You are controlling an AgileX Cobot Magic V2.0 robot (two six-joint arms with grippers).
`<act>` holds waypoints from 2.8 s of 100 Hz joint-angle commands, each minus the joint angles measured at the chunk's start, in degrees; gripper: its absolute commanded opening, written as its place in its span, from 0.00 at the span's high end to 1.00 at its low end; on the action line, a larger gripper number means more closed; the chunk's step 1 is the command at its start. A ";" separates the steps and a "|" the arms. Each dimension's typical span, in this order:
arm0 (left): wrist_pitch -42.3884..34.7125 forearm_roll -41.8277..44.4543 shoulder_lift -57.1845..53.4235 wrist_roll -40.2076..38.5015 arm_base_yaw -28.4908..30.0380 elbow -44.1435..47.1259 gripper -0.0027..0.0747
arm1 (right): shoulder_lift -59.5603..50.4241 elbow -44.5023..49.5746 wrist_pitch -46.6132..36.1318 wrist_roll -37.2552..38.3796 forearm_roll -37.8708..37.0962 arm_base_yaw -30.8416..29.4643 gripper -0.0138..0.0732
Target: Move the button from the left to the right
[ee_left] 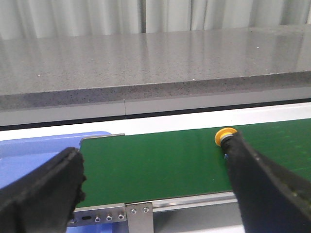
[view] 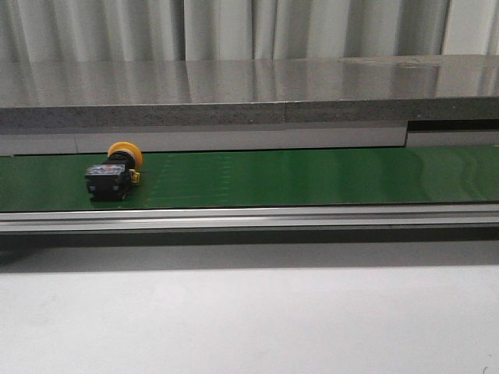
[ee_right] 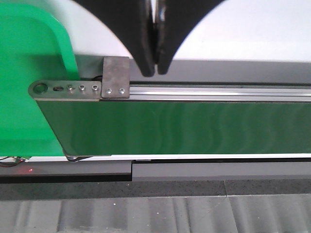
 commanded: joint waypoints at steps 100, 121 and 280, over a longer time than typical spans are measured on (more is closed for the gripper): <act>-4.89 -0.56 0.30 -0.11 -0.56 -1.55 0.99 | -1.09 -0.96 -14.72 -0.55 -1.53 0.05 0.92; -4.89 -0.56 0.30 -0.11 -0.56 -1.55 0.99 | 0.41 -6.72 -10.84 -0.19 2.01 0.05 0.92; -4.89 -0.56 0.30 -0.11 -0.56 -1.55 0.99 | 51.73 -42.51 22.26 -0.19 12.18 0.05 0.10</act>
